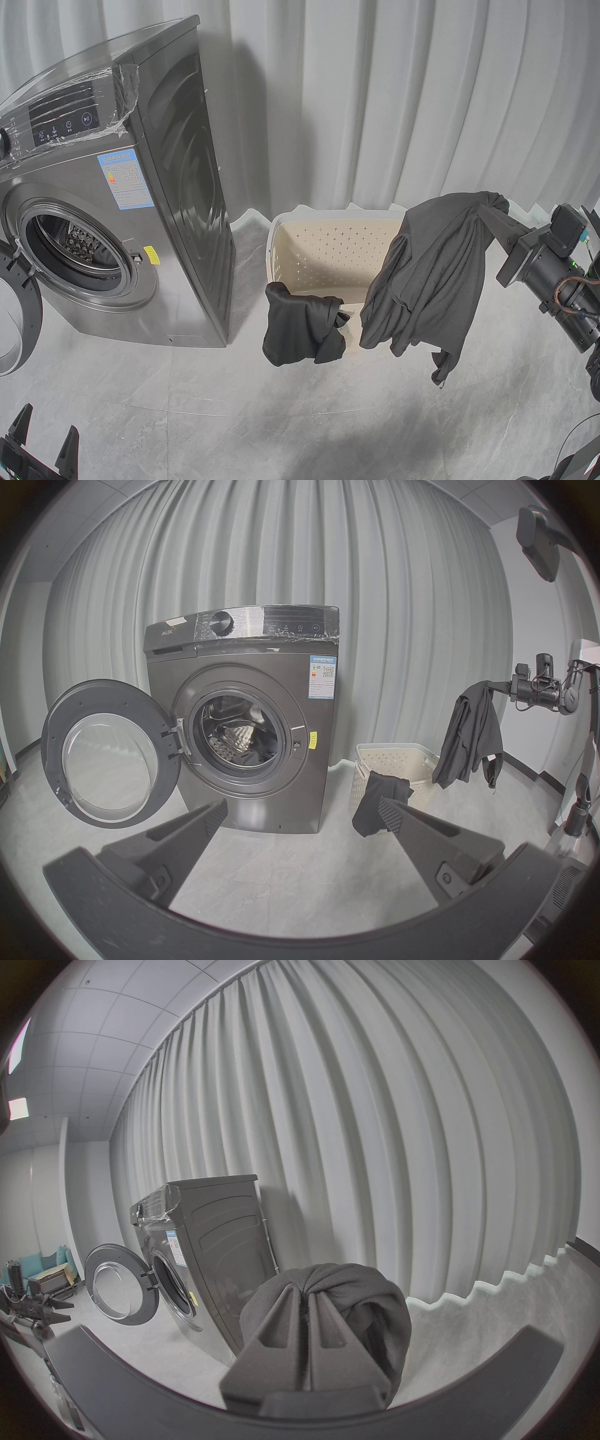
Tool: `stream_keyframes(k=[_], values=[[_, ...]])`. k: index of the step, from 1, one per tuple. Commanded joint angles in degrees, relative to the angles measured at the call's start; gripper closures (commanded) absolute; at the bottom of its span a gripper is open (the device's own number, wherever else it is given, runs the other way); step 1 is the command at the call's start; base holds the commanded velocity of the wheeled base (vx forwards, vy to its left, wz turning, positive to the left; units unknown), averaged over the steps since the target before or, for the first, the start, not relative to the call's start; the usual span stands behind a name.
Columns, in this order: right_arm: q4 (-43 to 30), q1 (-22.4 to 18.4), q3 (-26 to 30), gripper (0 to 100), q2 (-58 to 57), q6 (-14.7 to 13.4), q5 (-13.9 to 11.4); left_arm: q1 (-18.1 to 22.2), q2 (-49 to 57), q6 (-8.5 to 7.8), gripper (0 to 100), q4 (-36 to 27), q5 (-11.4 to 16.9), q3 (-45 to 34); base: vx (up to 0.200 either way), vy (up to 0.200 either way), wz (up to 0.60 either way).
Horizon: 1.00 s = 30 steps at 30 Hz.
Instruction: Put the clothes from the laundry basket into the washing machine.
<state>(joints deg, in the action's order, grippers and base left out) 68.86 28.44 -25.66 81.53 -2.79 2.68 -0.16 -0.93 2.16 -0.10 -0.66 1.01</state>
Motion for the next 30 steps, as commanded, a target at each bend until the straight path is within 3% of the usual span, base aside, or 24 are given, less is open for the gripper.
stream_keyframes(k=[1, 30], values=[[-0.2, 0.1, 0.0, 100, -0.2, -0.1, 0.0, 0.0, 0.8, 0.04, 0, 0.0, 0.0, -0.9, 0.0, 0.2, 0.0], [-0.1, 0.2, 0.0, 100, 0.3, -1.8, 0.1, 0.0, 0.8, 0.22, 0, -0.1, 0.0, -0.8, 0.0, 0.2, 0.0]])
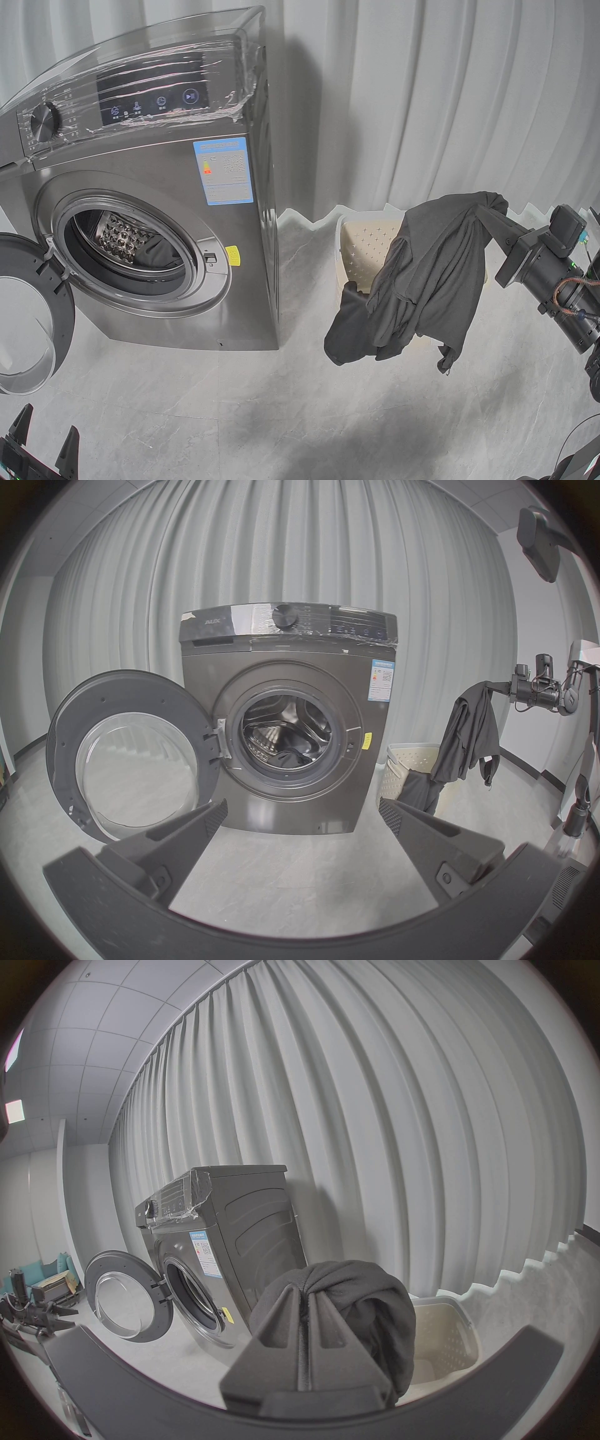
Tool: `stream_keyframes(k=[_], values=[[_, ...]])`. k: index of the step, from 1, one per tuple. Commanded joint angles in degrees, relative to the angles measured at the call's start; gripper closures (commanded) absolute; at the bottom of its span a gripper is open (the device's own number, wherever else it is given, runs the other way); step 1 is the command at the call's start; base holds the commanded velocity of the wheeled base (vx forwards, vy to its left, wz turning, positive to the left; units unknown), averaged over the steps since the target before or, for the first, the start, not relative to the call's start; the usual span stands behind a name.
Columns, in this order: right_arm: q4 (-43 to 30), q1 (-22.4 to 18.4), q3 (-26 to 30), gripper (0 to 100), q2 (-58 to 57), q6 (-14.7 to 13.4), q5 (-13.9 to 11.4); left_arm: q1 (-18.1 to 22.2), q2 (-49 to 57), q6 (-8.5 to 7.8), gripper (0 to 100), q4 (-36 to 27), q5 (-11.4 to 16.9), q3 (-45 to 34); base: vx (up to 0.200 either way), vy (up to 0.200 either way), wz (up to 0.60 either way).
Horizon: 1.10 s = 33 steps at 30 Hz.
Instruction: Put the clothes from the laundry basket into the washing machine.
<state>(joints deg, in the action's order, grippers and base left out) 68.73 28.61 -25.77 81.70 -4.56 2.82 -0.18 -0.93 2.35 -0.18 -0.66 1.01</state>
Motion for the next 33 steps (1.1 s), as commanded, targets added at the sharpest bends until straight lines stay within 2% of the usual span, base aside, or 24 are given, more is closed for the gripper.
stream_keyframes(k=[1, 7, 16, 31, 33], values=[[0.0, 0.0, 0.1, 100, 0.1, 0.0, 0.0, 0.0, 0.8, 0.02, 0, 0.0, 0.0, -0.8, 0.0, 0.2, 0.0], [-0.1, 0.0, 0.4, 100, 0.2, -0.1, -0.1, 0.0, 0.8, 0.02, 0, 0.0, 0.0, -0.8, 0.0, 0.2, 0.0], [0.3, 0.0, 0.5, 100, 1.0, -0.2, -0.1, 0.0, 0.8, -0.07, 0, 0.0, 0.0, -0.8, 0.0, 0.0, 0.0], [0.3, 0.0, 0.6, 100, 1.0, -0.2, -0.1, 0.0, 0.8, -0.07, 0, 0.0, 0.0, -0.8, -0.2, 0.0, 0.0], [0.3, 0.0, 0.7, 100, 1.0, -0.2, -0.1, 0.0, 0.8, -0.07, 0, 0.0, 0.0, -0.8, 0.0, 0.0, 0.0]])
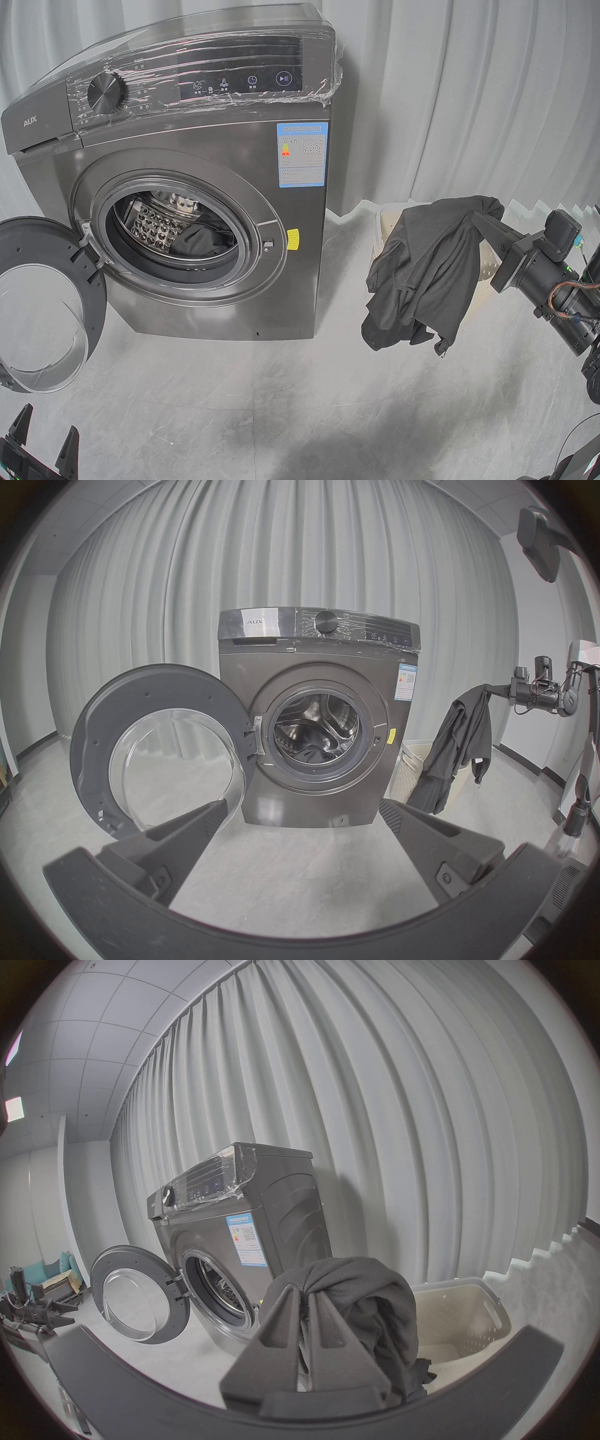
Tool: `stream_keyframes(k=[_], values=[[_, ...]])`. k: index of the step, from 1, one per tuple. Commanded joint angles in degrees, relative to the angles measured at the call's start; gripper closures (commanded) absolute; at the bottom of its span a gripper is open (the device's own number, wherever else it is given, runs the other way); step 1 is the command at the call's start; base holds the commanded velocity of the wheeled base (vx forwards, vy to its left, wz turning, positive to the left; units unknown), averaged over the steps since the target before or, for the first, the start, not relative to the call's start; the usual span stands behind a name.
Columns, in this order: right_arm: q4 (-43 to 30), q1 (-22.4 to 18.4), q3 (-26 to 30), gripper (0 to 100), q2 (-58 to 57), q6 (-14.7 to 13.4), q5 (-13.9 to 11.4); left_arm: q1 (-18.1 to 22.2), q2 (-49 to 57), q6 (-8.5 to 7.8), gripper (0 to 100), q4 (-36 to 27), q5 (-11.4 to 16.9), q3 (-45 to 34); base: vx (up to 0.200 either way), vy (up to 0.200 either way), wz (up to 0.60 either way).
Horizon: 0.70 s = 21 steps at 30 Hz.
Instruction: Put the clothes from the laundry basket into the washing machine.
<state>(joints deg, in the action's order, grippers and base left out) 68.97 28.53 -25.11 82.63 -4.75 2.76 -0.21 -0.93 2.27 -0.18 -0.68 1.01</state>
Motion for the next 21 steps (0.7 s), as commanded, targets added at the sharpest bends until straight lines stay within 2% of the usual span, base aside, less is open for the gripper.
stream_keyframes(k=[1, 7, 21], values=[[0.0, 0.1, 0.1, 100, 0.1, 0.0, 0.0, 0.0, 0.8, 0.02, 0, 0.1, 0.0, -0.8, 0.0, 0.0, 0.0], [0.0, 0.0, 0.2, 100, 0.1, 0.0, -0.1, 0.0, 0.8, 0.02, 0, 0.0, 0.0, -0.8, 0.0, 0.0, 0.0], [0.0, 0.0, 0.3, 100, 0.2, 0.0, -0.1, 0.0, 0.8, 0.02, 0, 0.0, 0.0, -0.8, 0.0, 0.2, 0.0]])
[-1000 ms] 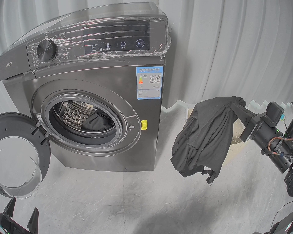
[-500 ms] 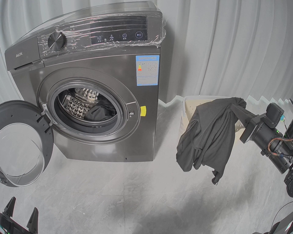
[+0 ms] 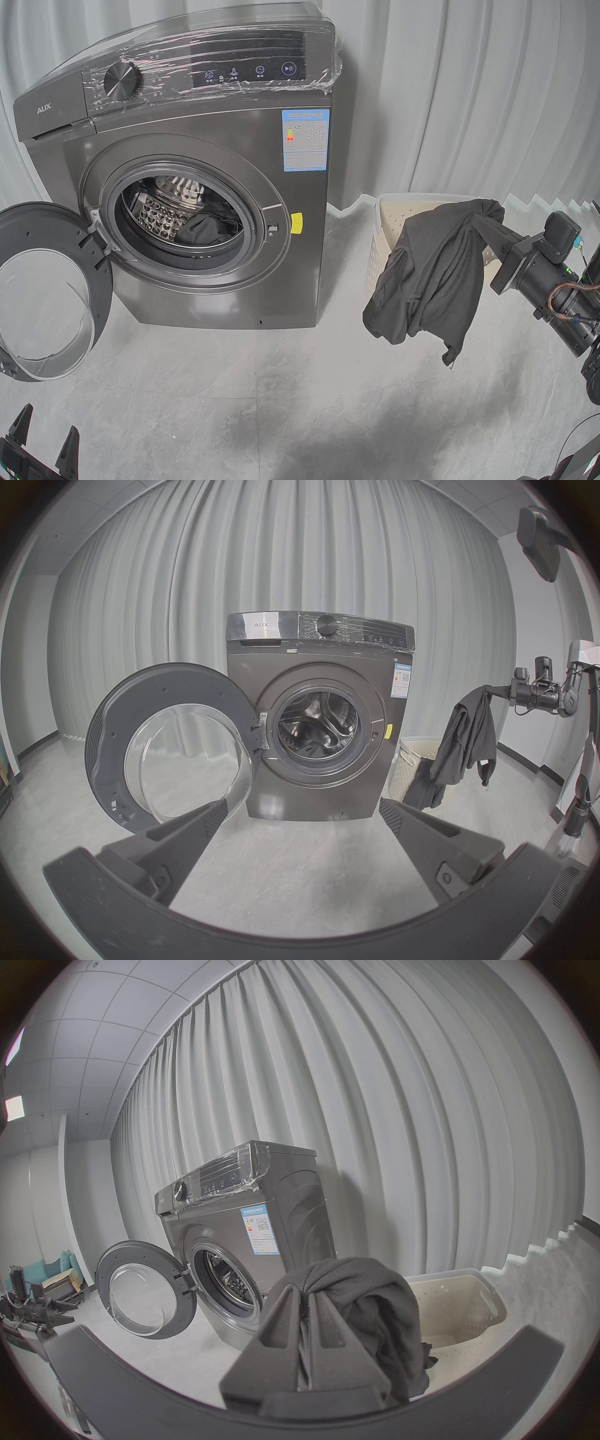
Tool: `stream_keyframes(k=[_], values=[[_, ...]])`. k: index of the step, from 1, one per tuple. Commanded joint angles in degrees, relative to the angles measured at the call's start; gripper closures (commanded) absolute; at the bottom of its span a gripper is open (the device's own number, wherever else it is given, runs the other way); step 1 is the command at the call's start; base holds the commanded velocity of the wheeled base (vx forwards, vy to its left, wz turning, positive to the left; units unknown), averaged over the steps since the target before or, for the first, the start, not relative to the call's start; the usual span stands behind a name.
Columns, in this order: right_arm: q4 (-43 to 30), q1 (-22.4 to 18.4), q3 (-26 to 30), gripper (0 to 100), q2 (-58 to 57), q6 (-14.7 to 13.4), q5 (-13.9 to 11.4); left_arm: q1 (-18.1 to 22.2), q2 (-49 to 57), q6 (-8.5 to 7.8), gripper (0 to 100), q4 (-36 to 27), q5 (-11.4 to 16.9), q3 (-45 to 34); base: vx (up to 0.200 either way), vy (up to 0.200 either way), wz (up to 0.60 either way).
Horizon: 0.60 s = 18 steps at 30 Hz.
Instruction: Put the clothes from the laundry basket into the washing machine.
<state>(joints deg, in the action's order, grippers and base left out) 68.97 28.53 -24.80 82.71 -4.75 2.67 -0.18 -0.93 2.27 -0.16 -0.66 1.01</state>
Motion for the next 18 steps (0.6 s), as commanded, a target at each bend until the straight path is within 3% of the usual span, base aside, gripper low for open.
stream_keyframes(k=[1, 18], values=[[0.0, 0.0, 0.0, 100, 0.1, 0.0, 0.0, 0.0, 0.8, 0.02, 0, 0.0, 0.0, -0.8, 0.0, 0.2, 0.0], [0.0, 0.1, 0.1, 100, 0.1, 0.0, 0.1, 0.0, 0.8, 0.02, 0, 0.0, 0.0, -0.8, 0.0, 0.2, 0.0]])
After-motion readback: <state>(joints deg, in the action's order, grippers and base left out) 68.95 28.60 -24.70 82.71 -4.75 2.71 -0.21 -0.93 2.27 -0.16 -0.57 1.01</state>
